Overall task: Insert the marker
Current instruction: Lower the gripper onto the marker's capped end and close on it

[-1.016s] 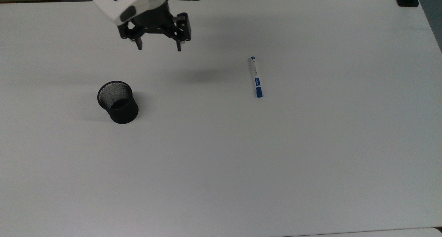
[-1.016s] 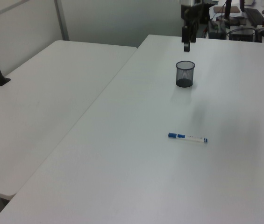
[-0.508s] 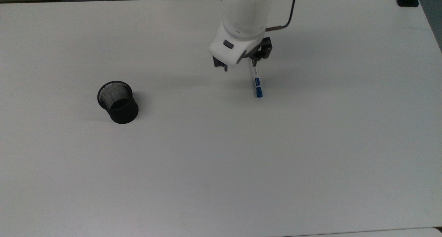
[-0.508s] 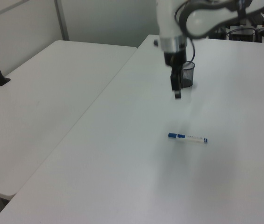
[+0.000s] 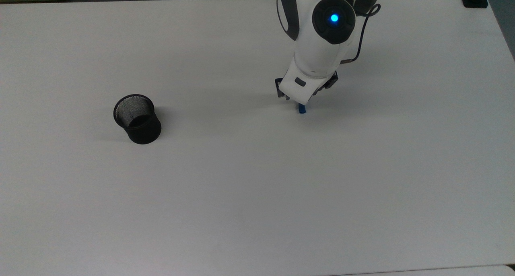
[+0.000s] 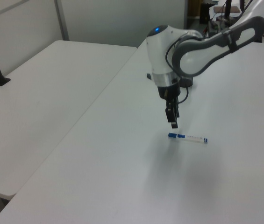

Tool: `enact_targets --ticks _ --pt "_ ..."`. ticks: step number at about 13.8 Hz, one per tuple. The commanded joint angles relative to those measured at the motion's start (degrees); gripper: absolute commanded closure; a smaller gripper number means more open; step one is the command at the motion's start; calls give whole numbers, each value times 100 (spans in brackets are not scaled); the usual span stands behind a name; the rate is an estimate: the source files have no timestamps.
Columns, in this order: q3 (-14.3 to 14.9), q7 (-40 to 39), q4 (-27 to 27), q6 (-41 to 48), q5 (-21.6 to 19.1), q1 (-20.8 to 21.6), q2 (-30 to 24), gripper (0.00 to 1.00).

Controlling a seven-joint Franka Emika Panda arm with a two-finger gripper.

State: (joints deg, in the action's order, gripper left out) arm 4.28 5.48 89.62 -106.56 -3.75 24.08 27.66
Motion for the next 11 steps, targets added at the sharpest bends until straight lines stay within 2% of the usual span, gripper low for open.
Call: enact_targets --ticks 1,8,11 --pt "47 199 91 -260 85 132 160 41" --pt "47 199 91 -312 112 150 327 61" --pt "47 190 91 -418 112 132 389 63"
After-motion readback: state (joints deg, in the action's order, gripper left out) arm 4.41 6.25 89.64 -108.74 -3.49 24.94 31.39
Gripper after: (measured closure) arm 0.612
